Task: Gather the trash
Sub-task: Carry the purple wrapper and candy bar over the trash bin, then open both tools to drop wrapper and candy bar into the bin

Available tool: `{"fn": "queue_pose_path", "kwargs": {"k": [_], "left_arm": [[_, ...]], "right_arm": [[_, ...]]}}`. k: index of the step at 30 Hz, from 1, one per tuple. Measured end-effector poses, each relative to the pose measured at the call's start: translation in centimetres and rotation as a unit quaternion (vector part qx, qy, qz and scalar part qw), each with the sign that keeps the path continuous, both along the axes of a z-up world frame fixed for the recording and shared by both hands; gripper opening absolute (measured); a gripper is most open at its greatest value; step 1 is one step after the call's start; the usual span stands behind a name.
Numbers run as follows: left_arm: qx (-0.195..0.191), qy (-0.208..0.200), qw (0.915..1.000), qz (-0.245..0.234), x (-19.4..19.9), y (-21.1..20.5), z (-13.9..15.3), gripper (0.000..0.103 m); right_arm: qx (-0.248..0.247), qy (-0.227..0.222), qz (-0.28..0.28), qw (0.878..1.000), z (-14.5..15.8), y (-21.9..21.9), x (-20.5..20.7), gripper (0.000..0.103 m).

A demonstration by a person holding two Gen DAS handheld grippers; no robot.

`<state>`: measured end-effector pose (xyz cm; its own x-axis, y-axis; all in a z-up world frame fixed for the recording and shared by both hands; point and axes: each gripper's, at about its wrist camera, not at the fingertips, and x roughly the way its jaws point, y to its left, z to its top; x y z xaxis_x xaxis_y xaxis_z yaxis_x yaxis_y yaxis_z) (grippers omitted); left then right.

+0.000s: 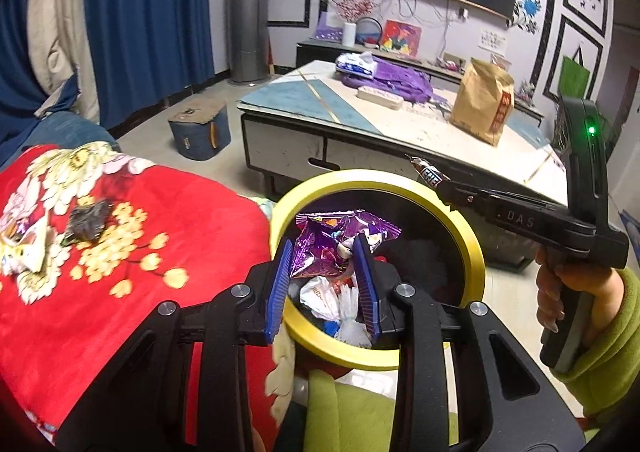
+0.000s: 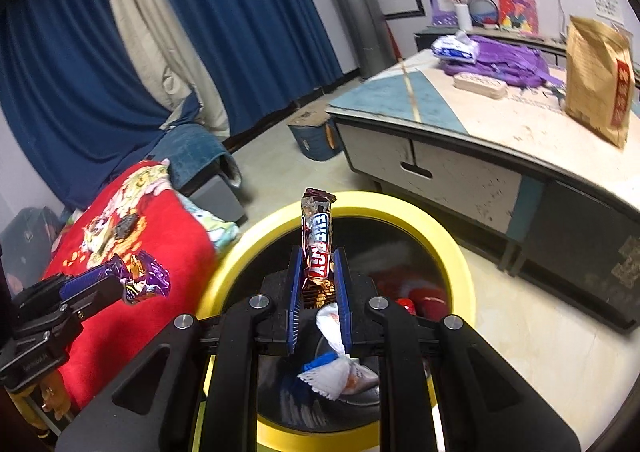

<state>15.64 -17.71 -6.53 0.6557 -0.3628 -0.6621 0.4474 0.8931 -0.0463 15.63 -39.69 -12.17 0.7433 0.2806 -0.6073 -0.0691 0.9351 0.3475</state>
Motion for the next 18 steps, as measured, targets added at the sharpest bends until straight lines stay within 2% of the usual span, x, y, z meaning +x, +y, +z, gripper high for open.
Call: {"fn": "queue_pose_path", "kwargs": {"k": [6, 11, 13, 14, 15, 18], "left_arm": [[-0.001, 0.026, 0.9996, -0.011, 1.3, -1.3, -1.4, 0.027], [0.001, 0.034, 0.9993, -0.014, 1.8, -2.0, -2.0, 0.032], [0.003, 0.034, 0.9994, -0.01, 1.9, -2.0, -2.2, 0.035], [0.002, 0.034, 0.9994, -0.008, 2.0, -2.0, -2.2, 0.041], [0.001, 0.034, 0.9994, -0.005, 2.0, -1.9, -2.2, 0.053], [-0.002, 0.028, 0.9996, 0.005, 2.1, -1.5, -2.0, 0.073]], "right_arm": [[0.016, 0.028, -0.008, 0.999, -1.6, -1.0, 0.5, 0.016], [0.028, 0.039, -0.008, 0.999, -2.2, -1.3, 0.8, 0.02], [0.032, 0.04, -0.012, 0.999, -2.3, -1.4, 0.8, 0.025], [0.033, 0.04, -0.014, 0.999, -2.2, -1.5, 0.8, 0.027], [0.032, 0.039, -0.017, 0.999, -2.2, -1.5, 0.7, 0.031], [0.032, 0.033, -0.022, 0.999, -2.0, -1.5, 0.7, 0.039]]}}
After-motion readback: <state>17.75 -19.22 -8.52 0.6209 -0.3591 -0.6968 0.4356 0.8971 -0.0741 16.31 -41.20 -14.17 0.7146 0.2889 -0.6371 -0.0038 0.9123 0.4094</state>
